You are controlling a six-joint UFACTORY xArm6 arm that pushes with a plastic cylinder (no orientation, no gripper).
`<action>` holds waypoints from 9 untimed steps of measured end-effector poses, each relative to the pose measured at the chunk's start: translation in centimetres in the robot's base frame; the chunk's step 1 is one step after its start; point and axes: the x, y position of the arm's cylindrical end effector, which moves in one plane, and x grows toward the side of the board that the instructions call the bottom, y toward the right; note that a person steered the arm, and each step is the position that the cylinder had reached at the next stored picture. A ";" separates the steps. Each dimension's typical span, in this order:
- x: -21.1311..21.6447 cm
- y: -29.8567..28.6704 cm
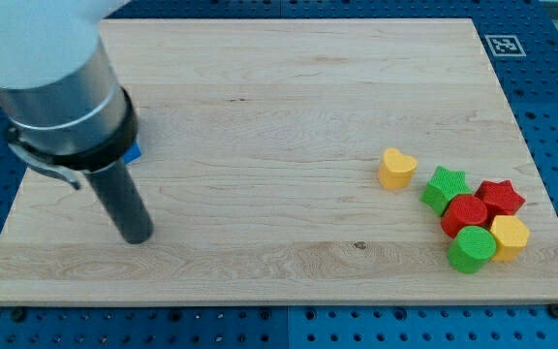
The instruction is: Move the green circle to the top right
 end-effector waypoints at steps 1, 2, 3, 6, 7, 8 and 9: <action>1.8 3.9; 4.1 8.0; 4.1 13.7; 6.0 25.2; 6.0 30.0; 6.0 36.1; 6.0 37.2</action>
